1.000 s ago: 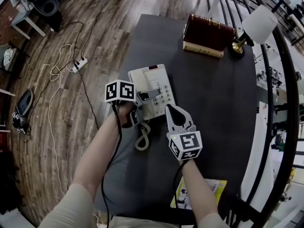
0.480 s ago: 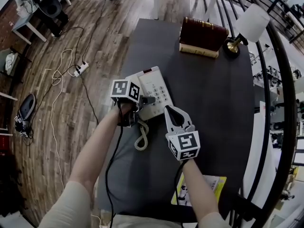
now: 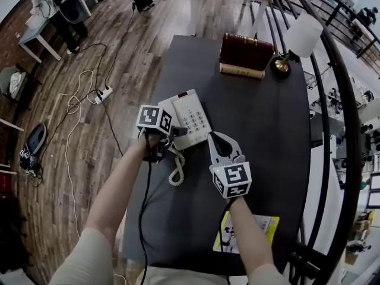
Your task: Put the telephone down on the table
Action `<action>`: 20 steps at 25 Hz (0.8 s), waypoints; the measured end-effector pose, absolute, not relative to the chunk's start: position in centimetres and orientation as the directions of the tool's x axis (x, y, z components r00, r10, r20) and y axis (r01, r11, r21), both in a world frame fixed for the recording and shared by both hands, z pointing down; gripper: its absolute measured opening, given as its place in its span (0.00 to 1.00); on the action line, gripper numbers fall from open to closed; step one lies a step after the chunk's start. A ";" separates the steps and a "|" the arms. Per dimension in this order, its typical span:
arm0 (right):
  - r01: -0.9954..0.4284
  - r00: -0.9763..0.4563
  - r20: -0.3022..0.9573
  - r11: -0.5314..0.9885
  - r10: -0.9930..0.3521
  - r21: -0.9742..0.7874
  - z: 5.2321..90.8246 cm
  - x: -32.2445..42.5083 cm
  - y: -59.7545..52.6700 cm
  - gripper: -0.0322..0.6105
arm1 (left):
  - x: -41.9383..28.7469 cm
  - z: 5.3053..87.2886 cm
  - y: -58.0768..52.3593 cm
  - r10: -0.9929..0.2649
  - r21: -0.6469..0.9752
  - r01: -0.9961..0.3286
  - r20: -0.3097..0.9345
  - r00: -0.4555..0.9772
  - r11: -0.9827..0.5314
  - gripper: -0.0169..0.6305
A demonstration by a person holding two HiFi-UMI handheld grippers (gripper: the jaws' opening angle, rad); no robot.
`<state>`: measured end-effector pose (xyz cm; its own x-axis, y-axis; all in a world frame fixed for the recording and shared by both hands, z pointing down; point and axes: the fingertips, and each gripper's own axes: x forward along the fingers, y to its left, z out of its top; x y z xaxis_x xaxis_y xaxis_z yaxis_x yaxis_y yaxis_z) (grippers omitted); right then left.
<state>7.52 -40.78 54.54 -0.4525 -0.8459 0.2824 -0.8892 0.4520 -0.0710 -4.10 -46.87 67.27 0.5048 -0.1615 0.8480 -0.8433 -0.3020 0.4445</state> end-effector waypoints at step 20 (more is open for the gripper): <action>-0.895 -0.443 0.173 0.444 -0.880 -0.033 36.8 9.4 -31.8 0.05 | -6.1 41.2 -39.0 -0.701 0.170 -0.869 0.529 0.478 -0.464 0.45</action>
